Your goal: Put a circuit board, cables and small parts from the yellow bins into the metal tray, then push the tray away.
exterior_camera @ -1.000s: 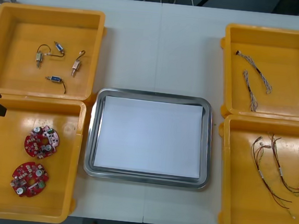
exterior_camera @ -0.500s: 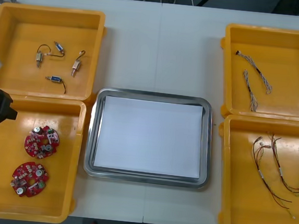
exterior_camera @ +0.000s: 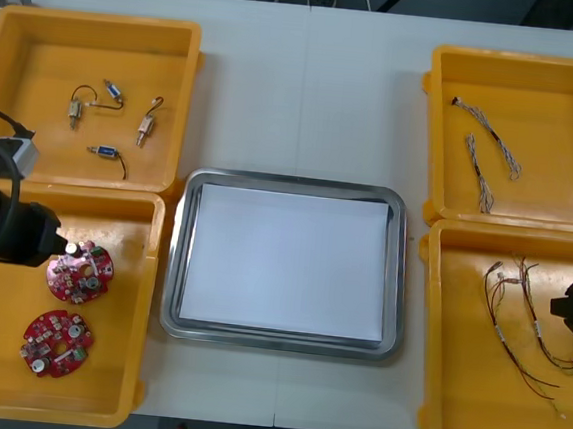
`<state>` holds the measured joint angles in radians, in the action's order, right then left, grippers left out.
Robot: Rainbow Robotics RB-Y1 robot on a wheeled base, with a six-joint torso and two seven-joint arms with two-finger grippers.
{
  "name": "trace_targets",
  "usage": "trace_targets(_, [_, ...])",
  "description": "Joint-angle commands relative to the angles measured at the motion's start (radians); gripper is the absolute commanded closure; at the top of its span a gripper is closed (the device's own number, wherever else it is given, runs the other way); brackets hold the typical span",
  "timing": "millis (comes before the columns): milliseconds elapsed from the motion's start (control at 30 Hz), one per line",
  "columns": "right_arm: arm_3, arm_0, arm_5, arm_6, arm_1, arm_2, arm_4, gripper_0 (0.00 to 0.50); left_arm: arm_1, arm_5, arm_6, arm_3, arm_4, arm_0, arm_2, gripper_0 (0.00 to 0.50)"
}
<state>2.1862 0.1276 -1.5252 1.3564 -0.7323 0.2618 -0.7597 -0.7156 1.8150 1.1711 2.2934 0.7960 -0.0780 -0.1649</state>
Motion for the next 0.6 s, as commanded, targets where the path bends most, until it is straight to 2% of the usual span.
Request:
trace_targets(33, [-0.031, 0.021, 0.016, -0.008, 0.031, -0.019, -0.001, 0.000, 0.034, -0.054, -0.099, 0.043, -0.043, 0.063, 0.042, 0.000])
trace_targets(300, [-0.091, 0.032, 0.068, 0.021, 0.034, -0.059, 0.005, 0.000, 0.048, -0.083, -0.120, 0.043, -0.118, 0.090, 0.120, 0.000])
trace_targets(600, [-0.140, 0.078, 0.214, 0.058, 0.034, -0.104, 0.019, 0.000, 0.056, -0.151, -0.137, 0.043, -0.126, 0.165, 0.142, 0.000])
